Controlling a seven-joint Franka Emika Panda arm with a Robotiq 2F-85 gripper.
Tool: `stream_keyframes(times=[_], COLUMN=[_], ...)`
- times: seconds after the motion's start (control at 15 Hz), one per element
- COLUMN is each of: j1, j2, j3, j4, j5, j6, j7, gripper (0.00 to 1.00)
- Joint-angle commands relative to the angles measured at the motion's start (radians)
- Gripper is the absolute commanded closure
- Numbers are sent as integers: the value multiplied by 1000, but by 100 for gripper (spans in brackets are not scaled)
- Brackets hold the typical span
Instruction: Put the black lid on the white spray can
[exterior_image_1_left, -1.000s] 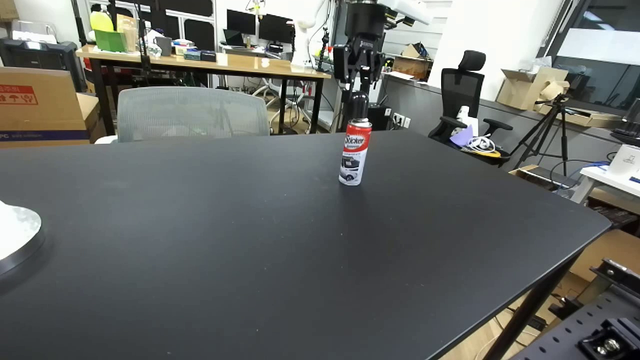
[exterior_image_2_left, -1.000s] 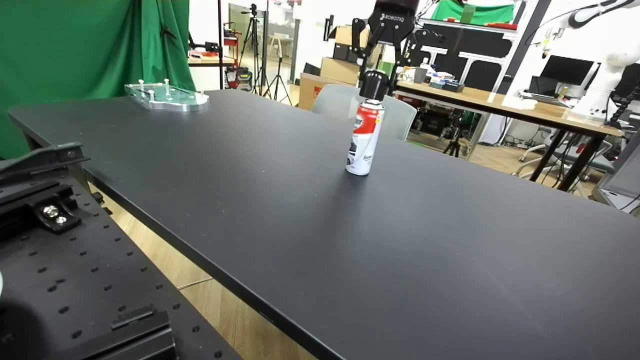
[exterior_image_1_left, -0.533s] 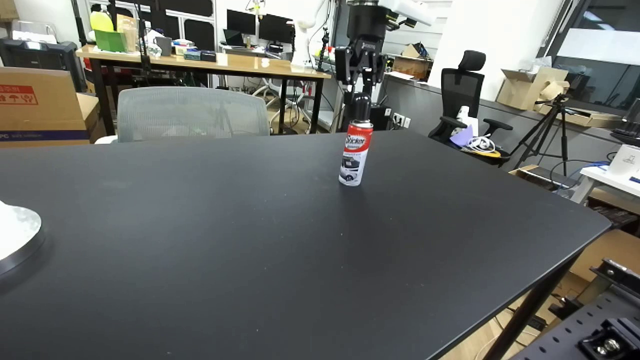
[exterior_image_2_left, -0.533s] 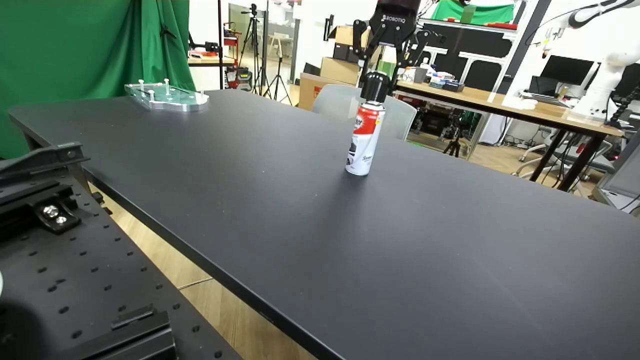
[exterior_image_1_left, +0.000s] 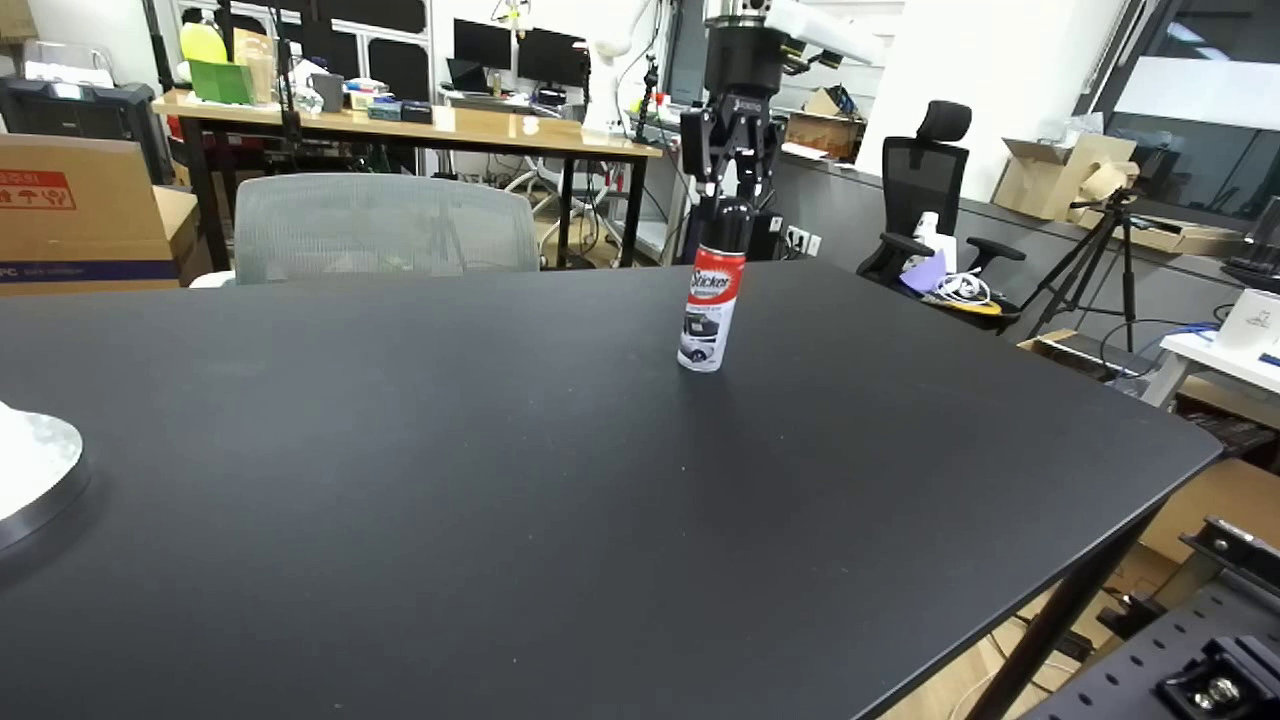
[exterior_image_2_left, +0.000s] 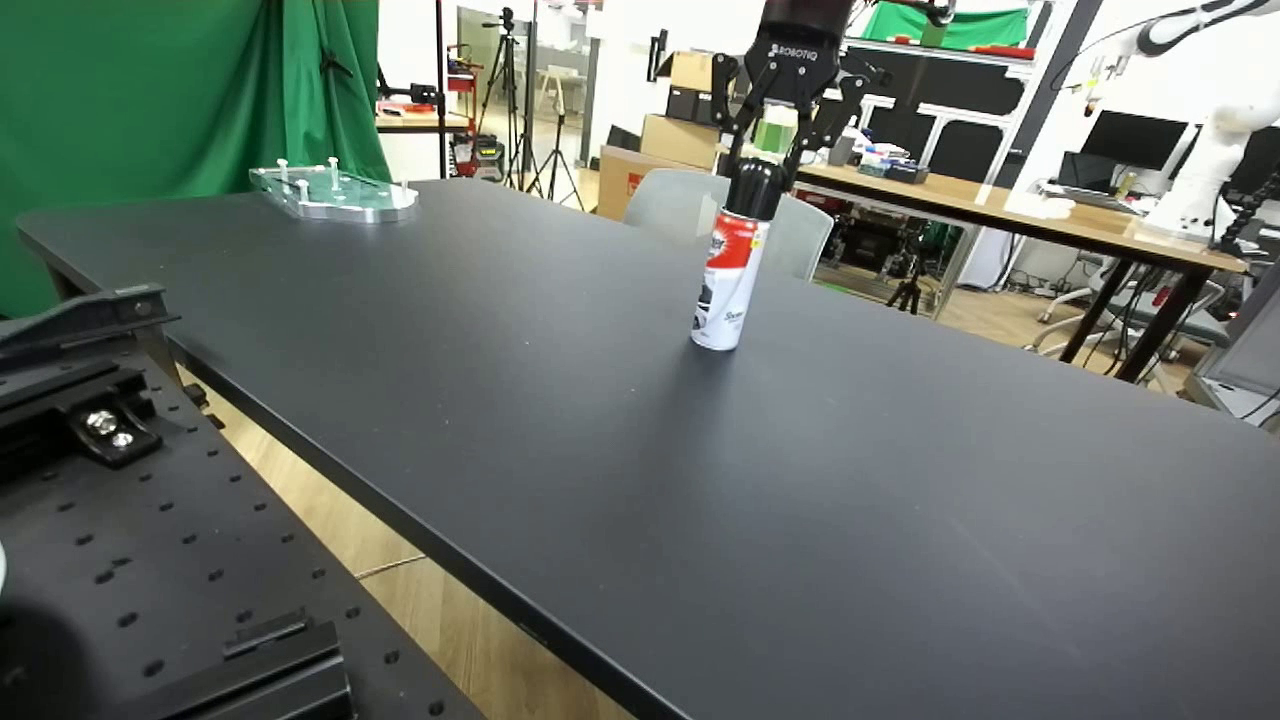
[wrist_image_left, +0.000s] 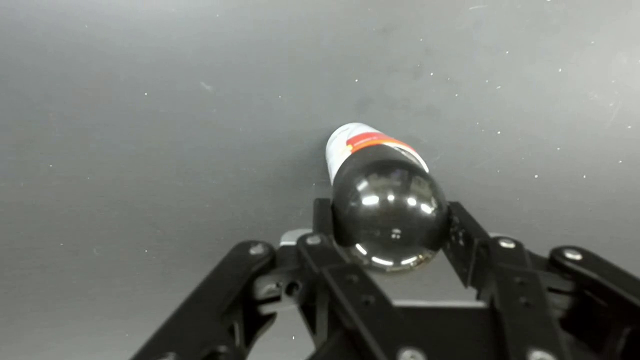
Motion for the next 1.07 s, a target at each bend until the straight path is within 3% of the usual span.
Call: stream_keyframes(times=[0.0,0.13,0.27,0.47,1.0], j1=[1,0,2,5,18], j2=[1,-1,-6,-17,-93], j3=[-2,0,0,0,-2], j4=[-7,-8,-14,-25,-69], j5=[-20,-16,-19,-23,-65], j6=[2,-3,-4,-5,-20], j7=[37,34,35,37,57], gripper=[68,17,14,0,0])
